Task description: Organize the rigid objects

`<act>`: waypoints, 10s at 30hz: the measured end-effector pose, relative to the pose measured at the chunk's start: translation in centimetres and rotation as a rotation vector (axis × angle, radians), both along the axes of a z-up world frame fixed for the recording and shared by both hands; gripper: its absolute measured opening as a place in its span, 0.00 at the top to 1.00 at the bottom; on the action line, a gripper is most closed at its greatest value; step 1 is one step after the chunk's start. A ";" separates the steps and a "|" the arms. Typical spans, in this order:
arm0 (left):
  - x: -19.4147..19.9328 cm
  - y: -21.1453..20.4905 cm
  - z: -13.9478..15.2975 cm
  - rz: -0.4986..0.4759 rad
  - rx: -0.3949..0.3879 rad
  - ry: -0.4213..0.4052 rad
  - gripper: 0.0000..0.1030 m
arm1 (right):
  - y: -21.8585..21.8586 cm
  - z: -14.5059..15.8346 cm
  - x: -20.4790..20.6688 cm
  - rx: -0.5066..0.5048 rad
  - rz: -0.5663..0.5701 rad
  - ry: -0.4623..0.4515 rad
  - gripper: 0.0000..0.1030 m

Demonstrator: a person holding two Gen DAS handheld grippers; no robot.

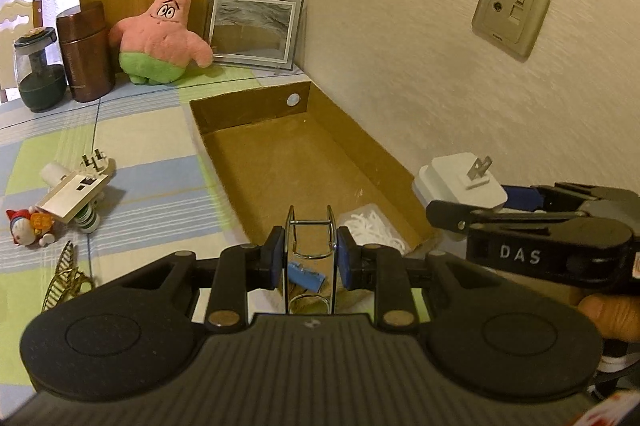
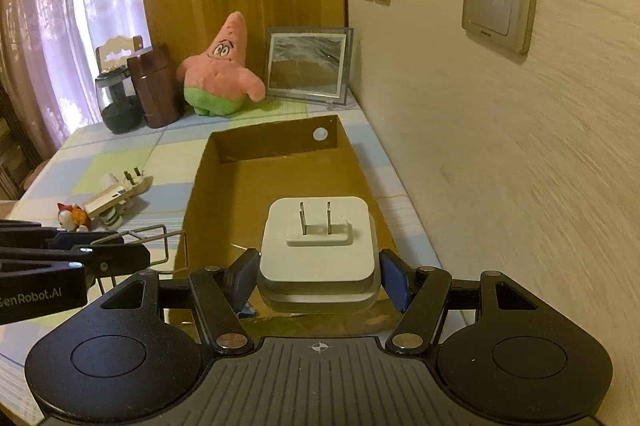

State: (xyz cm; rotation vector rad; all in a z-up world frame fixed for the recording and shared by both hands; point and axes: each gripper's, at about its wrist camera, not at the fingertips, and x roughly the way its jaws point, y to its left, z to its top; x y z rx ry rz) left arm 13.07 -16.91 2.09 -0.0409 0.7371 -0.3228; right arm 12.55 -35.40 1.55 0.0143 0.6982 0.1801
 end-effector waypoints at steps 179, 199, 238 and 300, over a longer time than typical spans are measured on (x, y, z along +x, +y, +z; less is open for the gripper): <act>3.4 34.0 -8.5 0.343 0.068 0.035 0.11 | 33.3 -12.3 3.9 0.124 0.163 0.069 0.31; 5.2 33.5 -9.1 0.270 0.046 0.028 0.11 | 33.8 -13.6 5.2 0.055 0.153 0.068 0.64; 9.7 31.2 -12.0 0.095 0.119 -0.019 0.11 | 29.7 -14.6 5.6 0.014 0.147 0.032 0.52; 4.0 23.4 -12.3 -0.006 0.142 0.065 0.35 | 21.3 -11.1 3.9 0.063 0.064 0.014 0.65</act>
